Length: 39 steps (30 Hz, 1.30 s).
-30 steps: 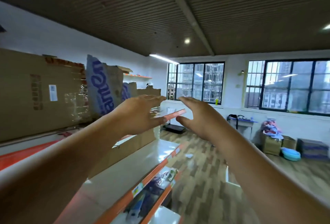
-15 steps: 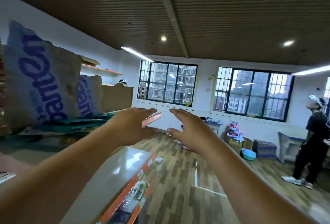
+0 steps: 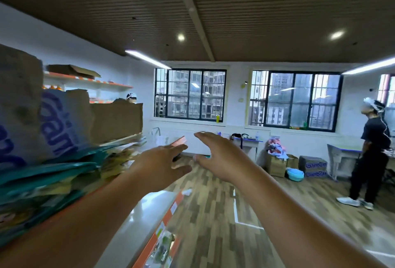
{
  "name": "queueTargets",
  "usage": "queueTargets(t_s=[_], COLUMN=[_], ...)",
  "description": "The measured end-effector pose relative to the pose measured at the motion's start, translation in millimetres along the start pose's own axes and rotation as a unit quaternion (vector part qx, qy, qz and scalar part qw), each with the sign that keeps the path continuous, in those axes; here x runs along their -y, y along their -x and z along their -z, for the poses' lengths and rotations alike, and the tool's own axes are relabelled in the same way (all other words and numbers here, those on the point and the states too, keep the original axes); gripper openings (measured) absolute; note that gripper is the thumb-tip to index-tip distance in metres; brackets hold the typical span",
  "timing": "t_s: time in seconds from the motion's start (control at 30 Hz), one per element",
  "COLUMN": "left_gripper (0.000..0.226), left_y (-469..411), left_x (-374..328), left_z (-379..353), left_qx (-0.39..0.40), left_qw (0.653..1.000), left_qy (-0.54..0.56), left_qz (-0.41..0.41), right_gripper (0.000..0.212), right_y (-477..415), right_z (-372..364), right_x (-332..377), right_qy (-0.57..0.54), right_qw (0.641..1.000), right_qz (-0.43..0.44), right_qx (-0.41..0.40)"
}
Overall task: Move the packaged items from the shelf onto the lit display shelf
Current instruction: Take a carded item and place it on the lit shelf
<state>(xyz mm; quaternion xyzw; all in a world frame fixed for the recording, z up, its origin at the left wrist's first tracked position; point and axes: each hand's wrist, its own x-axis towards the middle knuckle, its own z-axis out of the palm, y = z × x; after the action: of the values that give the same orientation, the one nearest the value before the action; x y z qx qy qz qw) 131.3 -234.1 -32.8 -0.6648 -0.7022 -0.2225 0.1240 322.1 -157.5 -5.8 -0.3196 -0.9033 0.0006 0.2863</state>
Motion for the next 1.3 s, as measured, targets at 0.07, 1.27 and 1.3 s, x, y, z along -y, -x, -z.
queueTargets(t_s=[0.07, 1.27, 1.3], left_gripper=[0.071, 0.059, 0.060], left_y=[-22.9, -313.0, -315.6], left_x=[0.2, 181.8, 189.2], left_z=[-16.3, -83.6, -77.5], left_qx=[0.001, -0.020, -0.027], left_qw=[1.000, 0.981, 0.981], left_qy=[-0.003, -0.108, -0.107], left_qz=[0.001, 0.158, 0.160], right_gripper=[0.067, 0.061, 0.061], right_y=[-15.4, -358.7, -368.5], right_z=[-7.7, -155.4, -157.3], right_x=[-25.4, -175.4, -169.2], right_qy=[-0.006, -0.043, -0.045], right_qw=[1.000, 0.982, 0.981], right_qz=[0.003, 0.184, 0.188], right_qx=[0.003, 0.020, 0.016])
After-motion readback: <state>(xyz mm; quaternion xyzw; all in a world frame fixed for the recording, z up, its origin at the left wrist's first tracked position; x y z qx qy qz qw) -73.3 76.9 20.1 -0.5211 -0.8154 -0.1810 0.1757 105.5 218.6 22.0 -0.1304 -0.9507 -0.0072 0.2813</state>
